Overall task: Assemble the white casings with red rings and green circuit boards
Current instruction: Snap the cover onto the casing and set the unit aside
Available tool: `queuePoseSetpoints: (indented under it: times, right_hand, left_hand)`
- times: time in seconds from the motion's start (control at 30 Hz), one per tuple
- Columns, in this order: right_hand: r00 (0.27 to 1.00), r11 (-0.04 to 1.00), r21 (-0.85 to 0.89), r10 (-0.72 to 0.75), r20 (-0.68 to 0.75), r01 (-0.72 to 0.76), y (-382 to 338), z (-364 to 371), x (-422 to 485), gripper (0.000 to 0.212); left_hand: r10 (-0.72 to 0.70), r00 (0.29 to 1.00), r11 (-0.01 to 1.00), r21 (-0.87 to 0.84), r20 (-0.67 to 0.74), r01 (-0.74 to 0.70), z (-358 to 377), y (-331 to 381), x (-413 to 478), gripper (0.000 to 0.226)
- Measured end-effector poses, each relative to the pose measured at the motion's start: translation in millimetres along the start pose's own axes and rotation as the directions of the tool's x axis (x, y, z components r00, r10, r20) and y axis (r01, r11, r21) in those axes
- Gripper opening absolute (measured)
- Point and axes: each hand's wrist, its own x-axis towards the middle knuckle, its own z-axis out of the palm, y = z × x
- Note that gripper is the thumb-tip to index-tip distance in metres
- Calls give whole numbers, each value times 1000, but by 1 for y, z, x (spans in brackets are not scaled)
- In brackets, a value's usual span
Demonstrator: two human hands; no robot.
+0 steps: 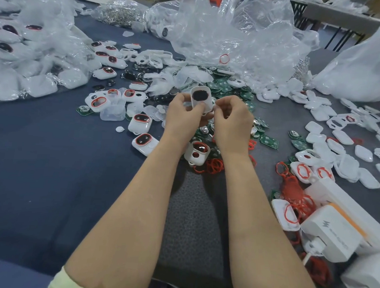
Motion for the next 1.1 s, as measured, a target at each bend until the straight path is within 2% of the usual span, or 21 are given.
queuePoseSetpoints:
  times: [0.37, 0.63, 0.87, 1.1]
  right_hand:
    - [989, 991, 112, 56, 134, -71, 0, -5, 1, 16]
    - [995, 995, 81, 48, 91, -55, 2, -3, 2, 7]
    - [974, 935, 276, 205, 92, -223, 6, -4, 4, 5]
    - [979, 932, 301, 179, 94, -199, 2, -3, 4, 17]
  left_hand:
    - [-32, 999, 999, -11, -17, 31, -1, -1, 1, 12]
    - [-47, 999, 999, -11, 19, 47, 0, -2, 2, 17]
    - [-91, 995, 995, -45, -31, 90, -1, -5, 5, 19]
    - [-62, 998, 998, 8, 19, 61, -2, -7, 5, 16]
